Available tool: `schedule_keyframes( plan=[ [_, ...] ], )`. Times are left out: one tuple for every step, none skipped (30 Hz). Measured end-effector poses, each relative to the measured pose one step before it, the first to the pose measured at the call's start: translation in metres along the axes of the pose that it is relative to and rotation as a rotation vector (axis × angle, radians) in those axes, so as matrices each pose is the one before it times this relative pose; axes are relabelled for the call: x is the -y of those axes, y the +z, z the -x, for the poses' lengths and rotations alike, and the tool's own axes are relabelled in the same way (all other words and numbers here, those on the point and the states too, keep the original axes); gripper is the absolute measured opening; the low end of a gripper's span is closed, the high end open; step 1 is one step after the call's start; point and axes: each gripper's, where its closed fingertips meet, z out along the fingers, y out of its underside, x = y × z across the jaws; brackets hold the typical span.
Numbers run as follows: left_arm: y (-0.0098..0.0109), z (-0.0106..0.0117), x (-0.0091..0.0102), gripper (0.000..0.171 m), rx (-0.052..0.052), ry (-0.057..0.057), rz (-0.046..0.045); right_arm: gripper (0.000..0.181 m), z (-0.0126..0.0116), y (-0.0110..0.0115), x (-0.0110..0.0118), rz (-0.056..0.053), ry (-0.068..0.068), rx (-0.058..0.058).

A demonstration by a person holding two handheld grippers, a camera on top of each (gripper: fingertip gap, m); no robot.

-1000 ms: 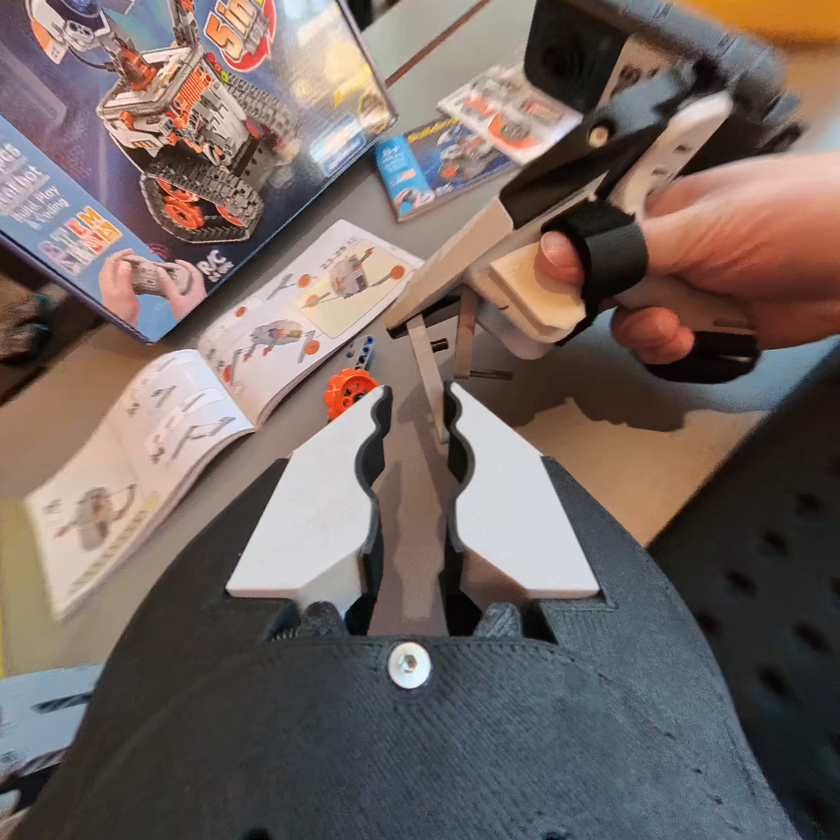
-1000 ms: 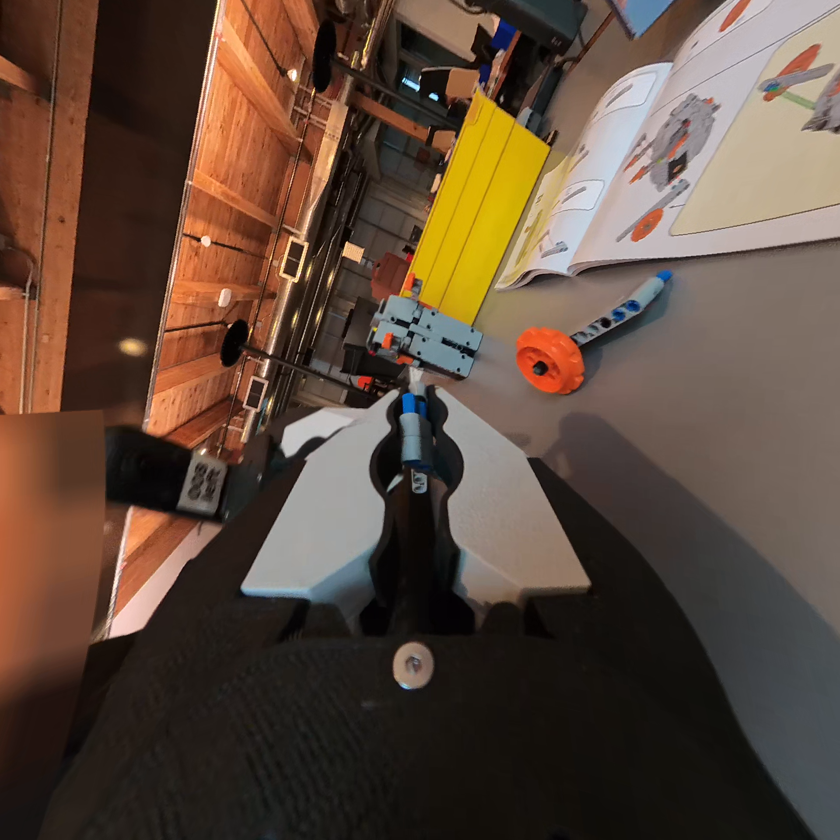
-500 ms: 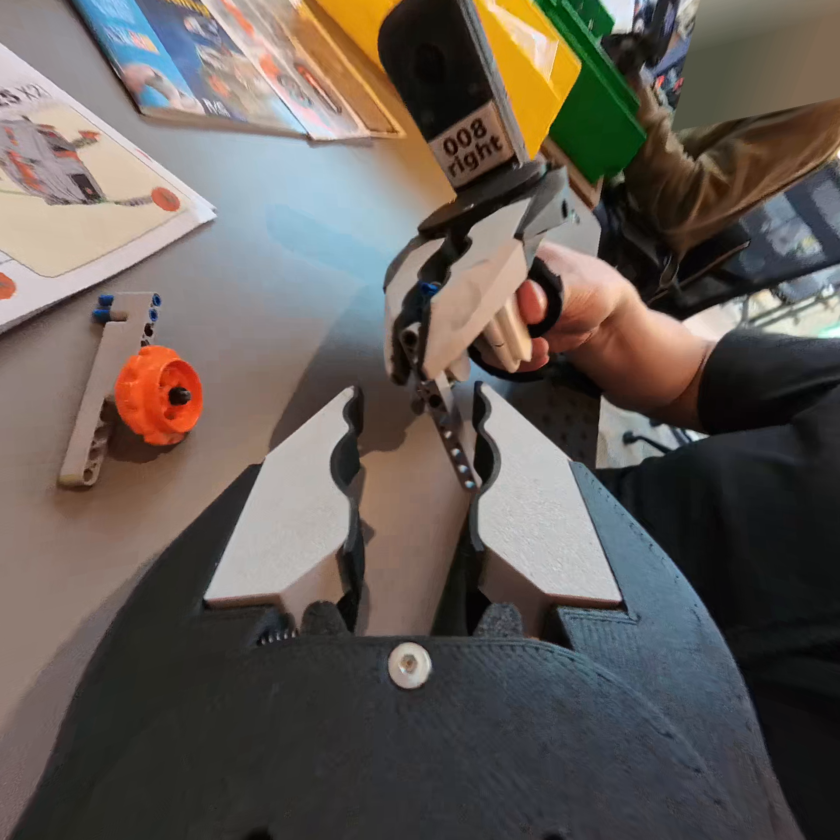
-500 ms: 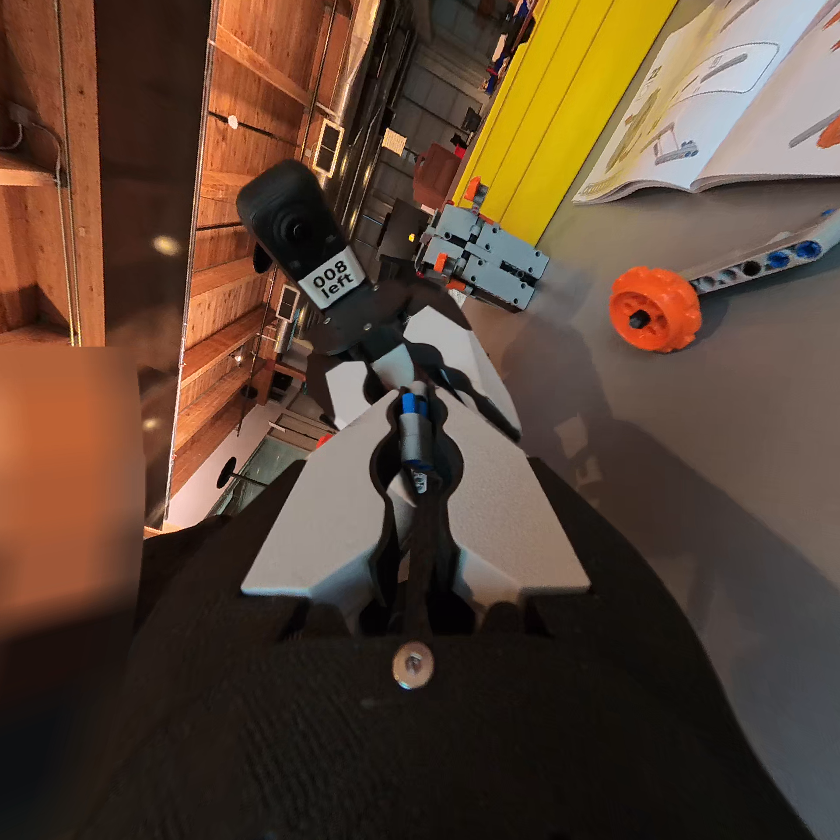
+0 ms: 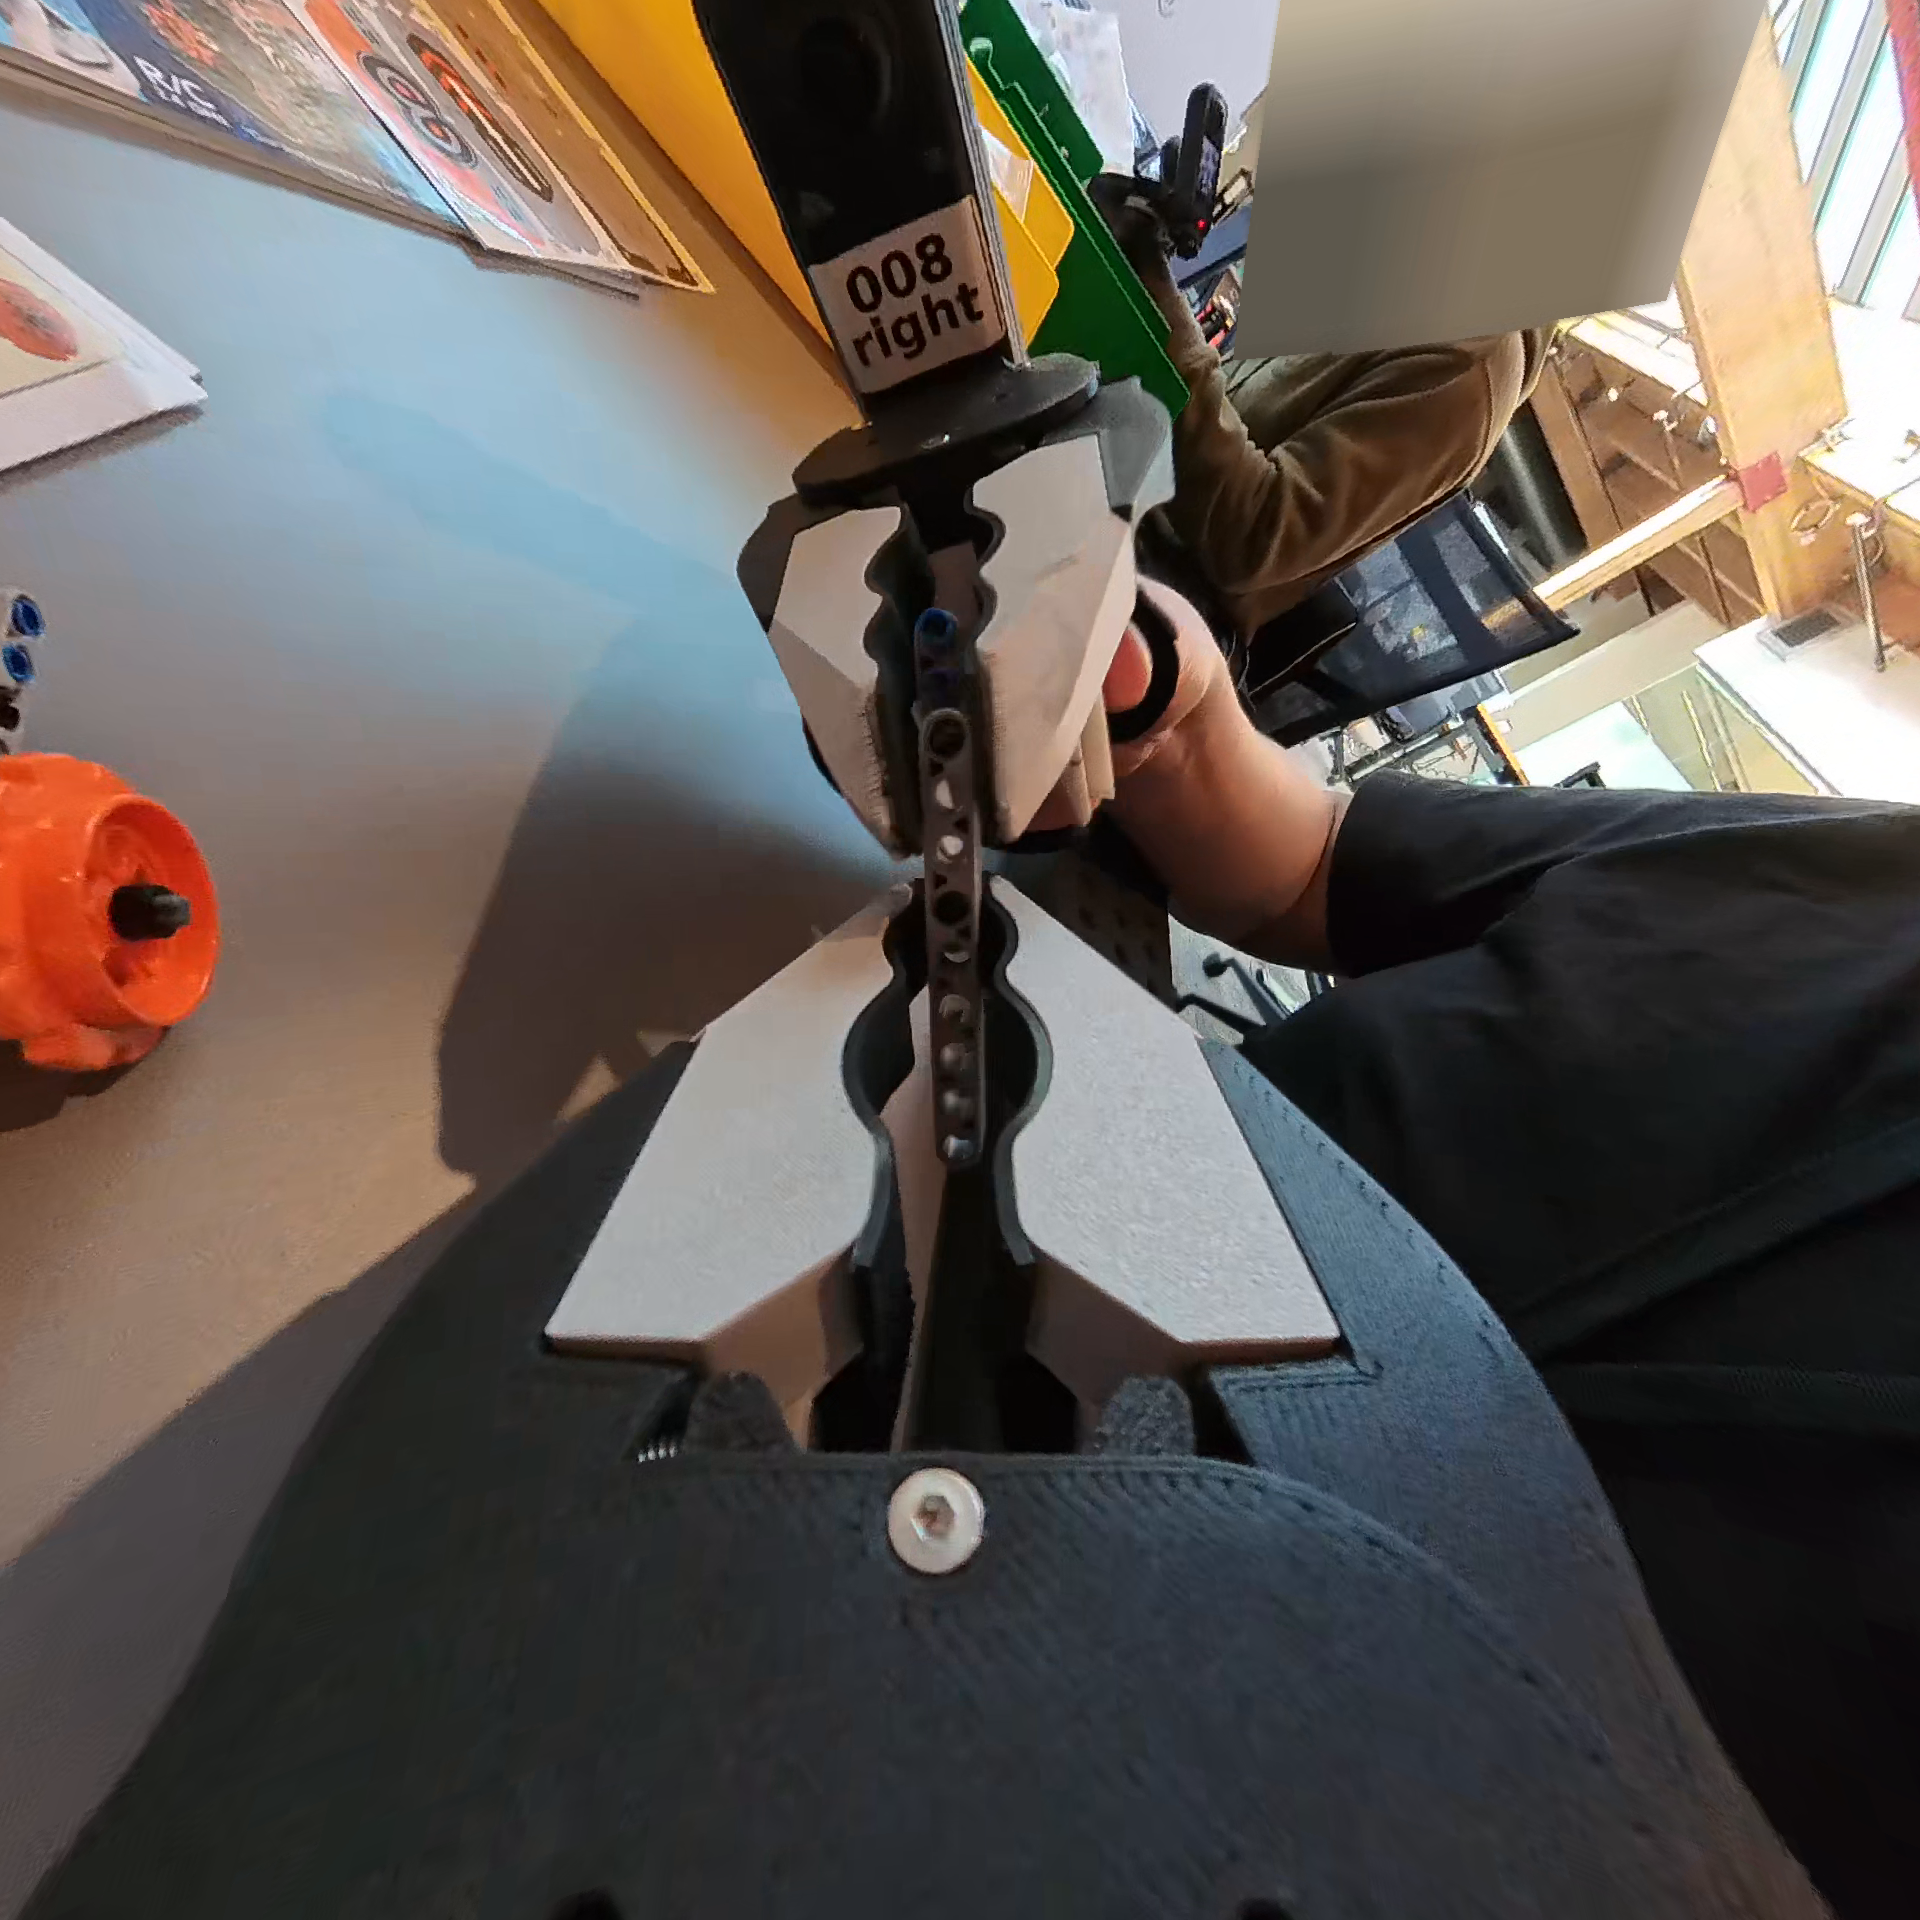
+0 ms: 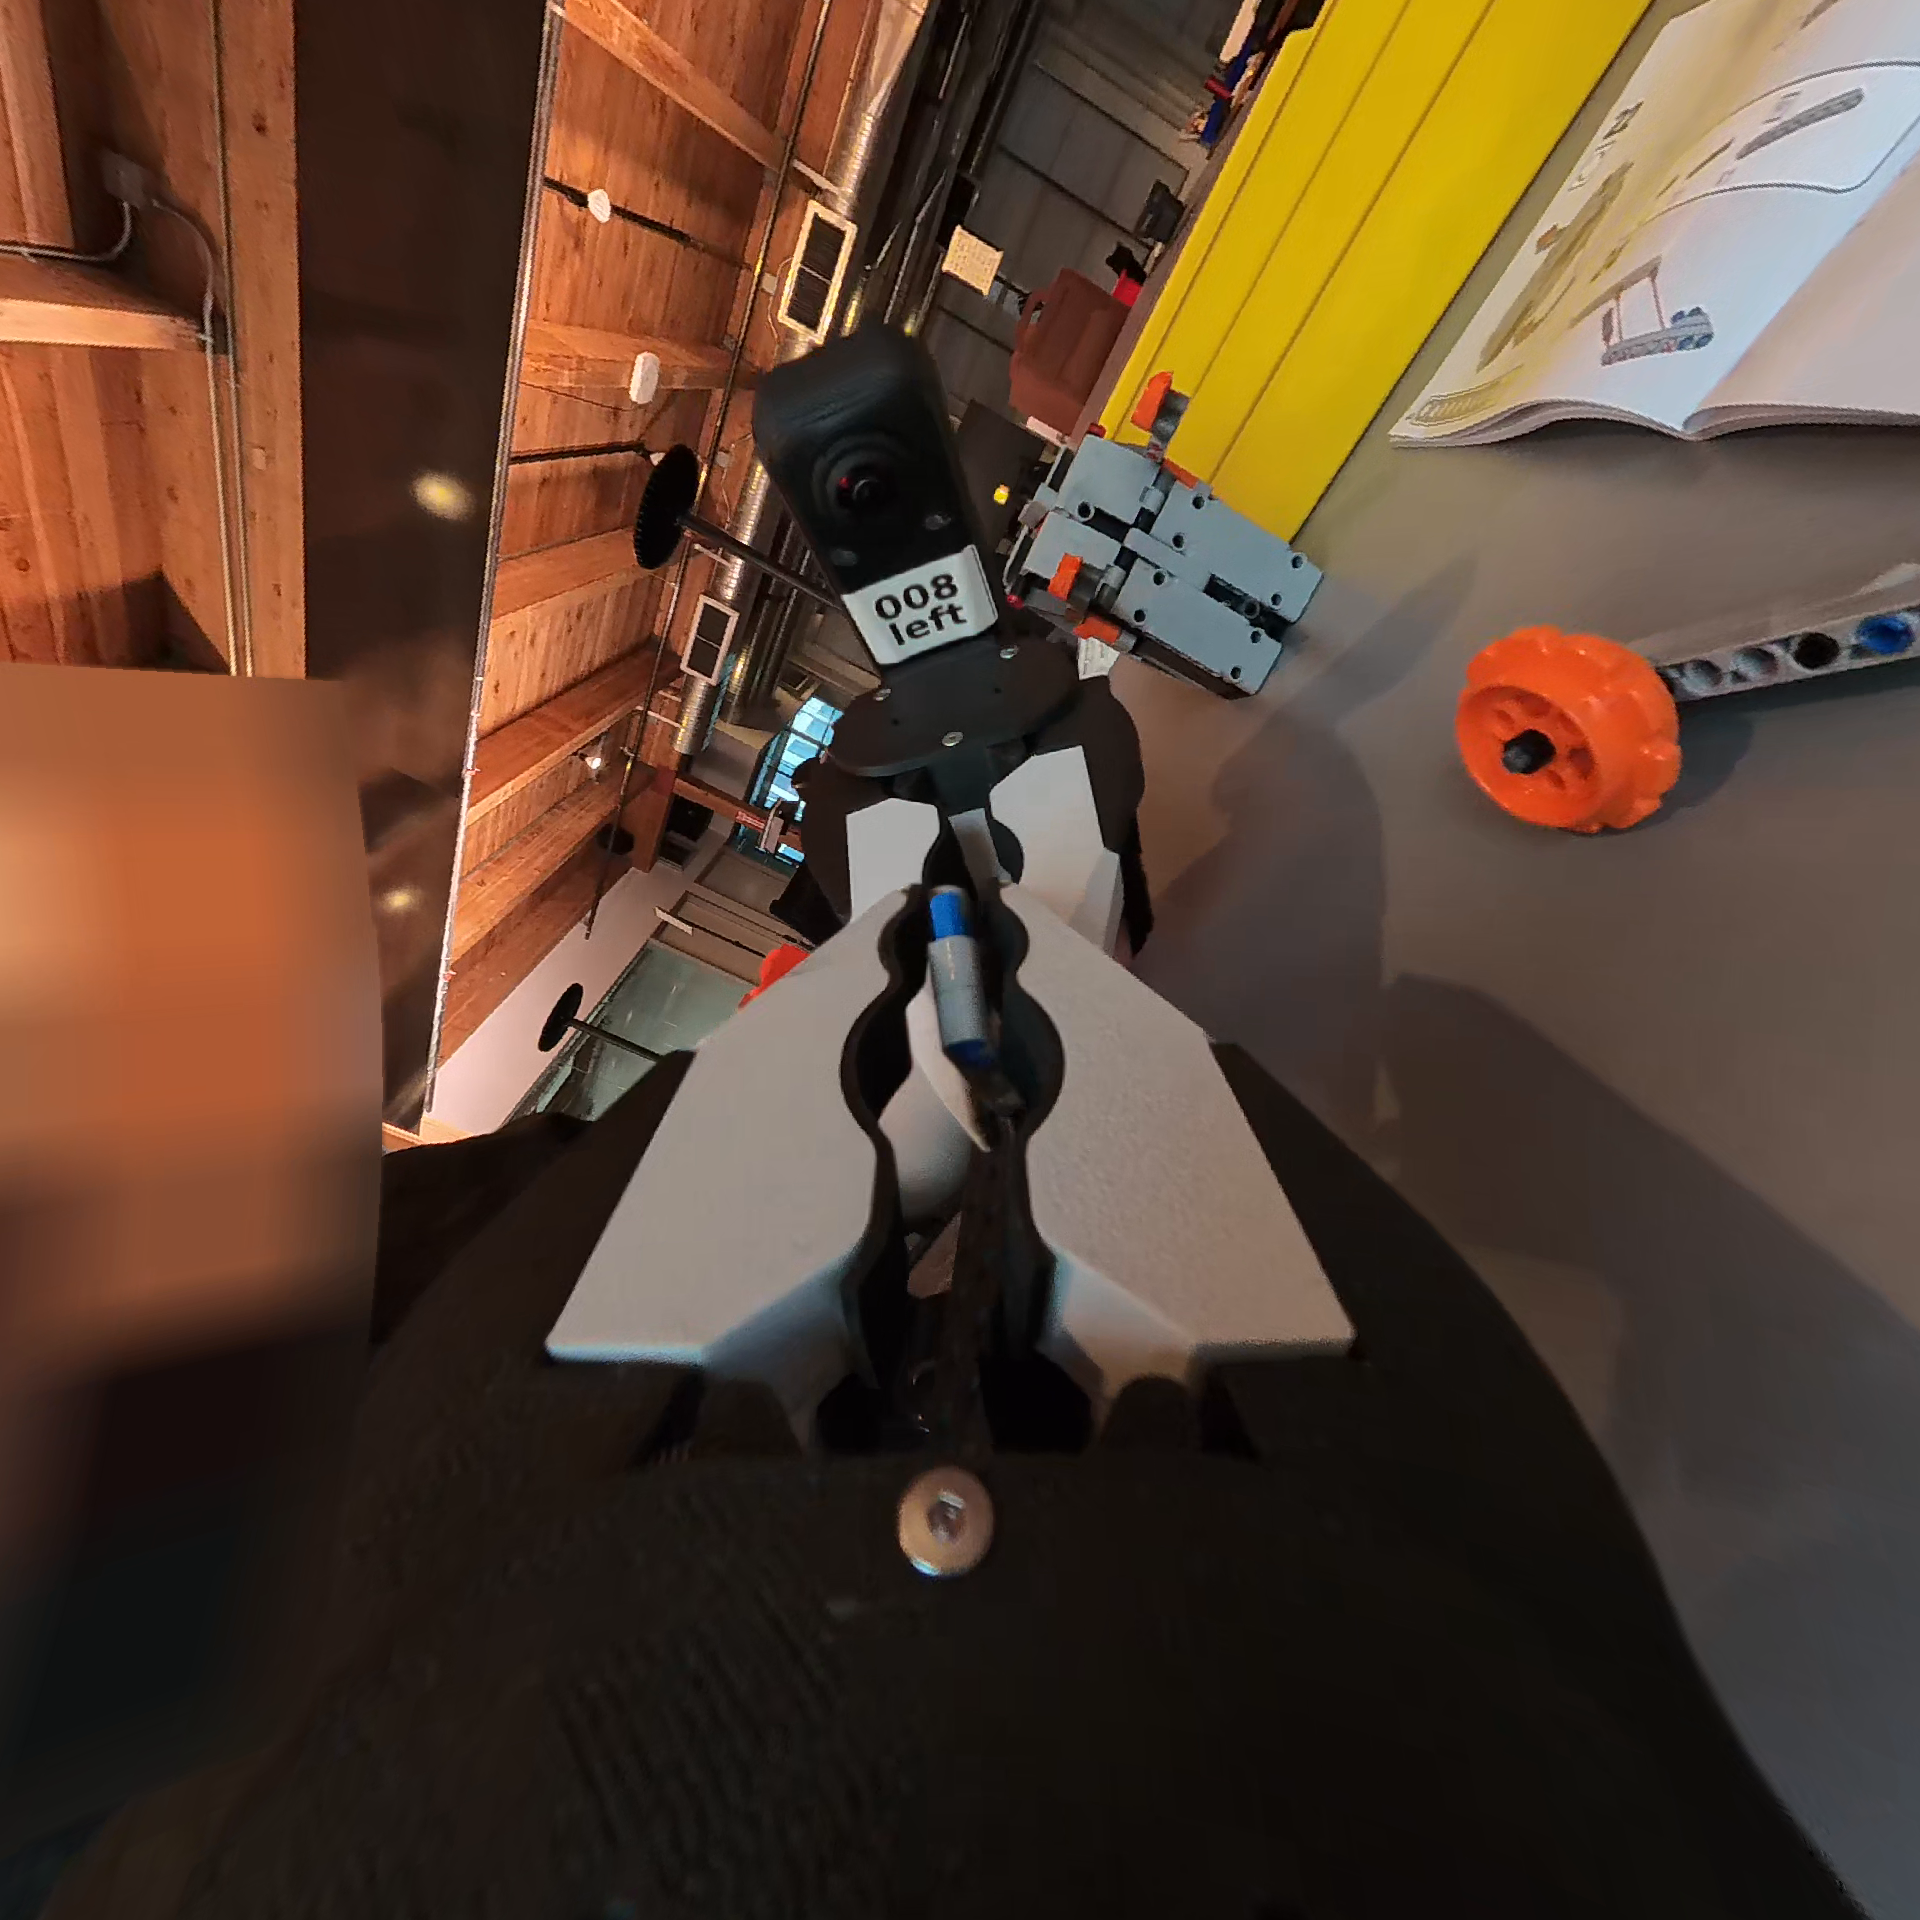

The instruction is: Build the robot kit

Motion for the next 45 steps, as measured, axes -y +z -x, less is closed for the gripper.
schedule_keyframes(
  plan=[
    [-0.00071,-0.00012,0.00077,0.006,0.0039,0.0036,-0.00853,0.009,0.00195,-0.00032,0.00124,-0.005,-0.0018,0.0154],
    [-0.00105,0.00033,0.00129,0.006,0.0078,0.0052,-0.01193,0.01,0.00149,-0.00022,0.00141,-0.0065,-0.0003,0.012],
    [-0.00112,0.0002,0.00104,0.006,0.0057,0.0042,-0.01035,0.012,0.0006,0.00002,0.00076,-0.0036,-0.0011,0.0055],
    [-0.00099,-0.00028,0.00053,0.006,-0.0008,-0.001,-0.00602,0.012,0.00009,0.00033,0.00014,0.0001,-0.0055,0.0019],
    [-0.00088,-0.00002,0.00005,0.005,-0.0035,-0.0079,-0.00423,0.012,-0.00081,0.00058,-0.00044,0.0028,-0.0077,-0.0045],
    [-0.00074,0.00121,-0.00064,0.005,0.0015,-0.0116,-0.00079,0.012,-0.00246,0.00044,-0.00017,0.0005,-0.0053,-0.0139],
    [-0.00051,0.00158,-0.00076,0.006,0.0017,-0.0134,0.00018,0.012,-0.00261,0.00036,-0.00019,-0.0002,-0.0011,-0.0112],
    [-0.00063,0.00071,-0.00031,0.005,-0.0023,-0.0125,-0.00226,0.012,-0.00082,0.00045,0.00006,-0.002,0.0037,0.0023],
    [-0.00067,0.00021,0.00006,0.005,-0.0019,-0.0082,-0.00312,0.012,-0.0004,0.00028,0.00005,-0.0013,0.0071,0.0038],
    [-0.00075,0.00102,-0.00022,0.005,0.0061,-0.0048,0.00049,0.013,-0.00143,0.00009,-0.00004,0.0007,0.0018,-0.0036],
    [-0.00083,0.0019,-0.00022,0.006,0.0128,-0.0021,0.00198,0.015,-0.00229,-0.00014,0.00029,-0.0008,-0.0035,-0.0109],
    [-0.00086,0.00237,0.00006,0.005,0.0151,-0.0056,0.00046,0.015,-0.00262,-0.00039,0.0004,-0.0024,-0.0067,-0.0139],
    [-0.00126,0.00191,0.00015,0.006,0.0116,-0.0098,-0.00005,0.016,-0.00243,-0.00044,0.00022,-0.0018,-0.0044,-0.0125],
    [-0.0014,0.00178,0.00009,0.006,0.012,-0.0105,0.00137,0.016,-0.0022,-0.00029,-0.00003,-0.0003,-0.0008,-0.0085],
    [-0.00185,0.00172,0.00001,0.006,0.0152,-0.006,0.00312,0.016,-0.00205,0.0001,-0.00022,0.0005,0.004,-0.005],
    [-0.00237,0.0019,-0.00002,0.006,0.0214,-0.0028,0.00601,0.016,-0.00186,0.00037,0.00005,0.0003,0.0075,-0.002],
    [-0.00274,0.0018,-0.00019,0.006,0.0247,-0.0004,0.00968,0.016,-0.00184,0.00027,0.00076,-0.0029,0.0071,-0.0009],
    [-0.0029,0.00076,-0.00015,0.006,0.02,-0.0028,0.01343,0.017,-0.0014,-0.0001,0.00145,-0.0053,0.0027,-0.001],
    [-0.00266,0.00073,-0.00008,0.006,0.0187,-0.0072,0.01278,0.017,-0.00075,-0.00017,0.00176,-0.006,-0.0021,-0.0006],
    [-0.00258,0.00133,-0.00019,0.006,0.02,-0.0084,0.01334,0.019,-0.00005,-0.00034,0.00193,-0.0079,-0.006,-0.0006],
    [-0.00229,0.00128,-0.0001,0.006,0.0174,-0.007,0.00961,0.023,0.00094,-0.00058,0.00217,-0.0103,-0.0099,0.0015],
    [-0.0022,0.00092,-0.00009,0.006,0.013,-0.0098,0.00806,0.027,0.00335,-0.00052,0.00235,-0.0131,-0.0156,0.0108],
    [-0.00197,-0.00019,0.00012,0.006,0.0063,-0.0069,0.00583,0.03,0.00446,-0.00033,0.00177,-0.0106,-0.0196,0.0125],
    [-0.00179,-0.00176,0.00075,0.006,-0.0012,-0.0011,0.00071,0.031,0.00358,-0.00026,0.00144,-0.009,-0.0236,0.0066],
    [-0.00162,-0.00198,0.00038,0.006,-0.0002,-0.0005,0.00259,0.034,0.00383,-0.00011,0.00215,-0.0169,-0.0289,0.0057],
    [-0.00131,-0.00225,0.00041,0.006,0.0008,0.0034,0.00297,0.035,0.00358,0.00003,0.00232,-0.0189,-0.0295,0.0046],
    [-0.00098,-0.00312,0.00028,0.006,-0.0025,0.0073,0.00364,0.037,0.00179,0.00027,0.00119,-0.0103,-0.0191,-0.0032],
    [-0.00074,-0.00379,0.00002,0.005,-0.0065,0.0053,0.00537,0.039,-0.00114,-0.00013,0.00012,-0.0005,-0.0052,-0.0135],
    [-0.0007,-0.00428,-0.00044,0.006,-0.0083,0.0044,0.00863,0.041,-0.00081,-0.00081,0.00102,-0.0026,-0.0017,-0.0091],
    [-0.00063,-0.00388,-0.00111,0.006,-0.0058,0.0063,0.01572,0.044,0.00317,-0.00173,0.00382,-0.0115,-0.0125,0.0078],
    [-0.00101,-0.00221,-0.00187,0.005,0.0059,0.0069,0.02412,0.044,0.00674,-0.00255,0.00591,-0.0111,-0.0341,0.0154],
    [-0.00154,-0.00065,-0.00245,0.005,0.0161,0.0089,0.02962,0.044,0.00847,-0.00287,0.00657,-0.001,-0.0703,0.0115],
    [-0.00204,-0.00121,-0.00262,0.006,0.0147,0.0098,0.03284,0.044,0.01222,-0.00192,0.004,0.027,-0.1222,0.019],
    [-0.00258,-0.00257,-0.00238,0.006,0.0086,0.0077,0.03342,0.046,0.01351,-0.00054,-0.00095,0.0707,-0.1675,0.0126],
    [-0.00271,-0.00313,-0.00218,0.006,0.009,0.007,0.03363,0.051,0.01244,0.00026,-0.00455,0.0994,-0.2059,-0.0024],
    [-0.00274,-0.00351,-0.0017,0.006,0.0102,0.0114,0.03179,0.052,0.00867,0.00064,-0.00409,0.0973,-0.2123,-0.0301],
    [-0.00264,-0.00403,-0.00118,0.006,0.0097,0.0125,0.02903,0.053,0.00551,0.00109,-0.00136,0.0817,-0.2038,-0.0465],
    [-0.0022,-0.0041,-0.00162,0.006,0.0094,0.0123,0.0318,0.053,0.00356,0.00152,-0.00049,0.0803,-0.1934,-0.0483],
    [-0.00195,-0.00417,-0.00175,0.006,0.0085,0.011,0.03211,0.053,0.00215,0.00199,0.00062,0.0721,-0.1818,-0.0451],
    [-0.00159,-0.00356,-0.00213,0.006,0.0103,0.009,0.03403,0.054,0.00042,0.0025,0.00123,0.0634,-0.1676,-0.0408],
    [-0.00117,-0.00339,-0.00274,0.005,0.0091,0.0096,0.0385,0.058,0.00148,0.00326,0.00221,0.0494,-0.1392,-0.0197],
    [-0.00111,-0.003,-0.00266,0.006,0.0092,0.0068,0.03697,0.061,0.00333,0.00397,0.00344,0.0315,-0.0942,0.008],
    [-0.00118,-0.0018,-0.00206,0.006,0.0151,0.0017,0.03364,0.063,0.0044,0.00419,0.0035,0.0189,-0.0489,0.0294],
    [-0.00136,-0.00146,-0.00132,0.006,0.0171,0.003,0.02901,0.063,0.00569,0.00368,0.00373,0.0006,-0.0052,0.0517],
    [-0.00144,-0.00098,-0.00101,0.006,0.0203,0.0044,0.02494,0.058,0.00545,0.00234,0.00356,-0.0164,0.042,0.0677]
  ],
)
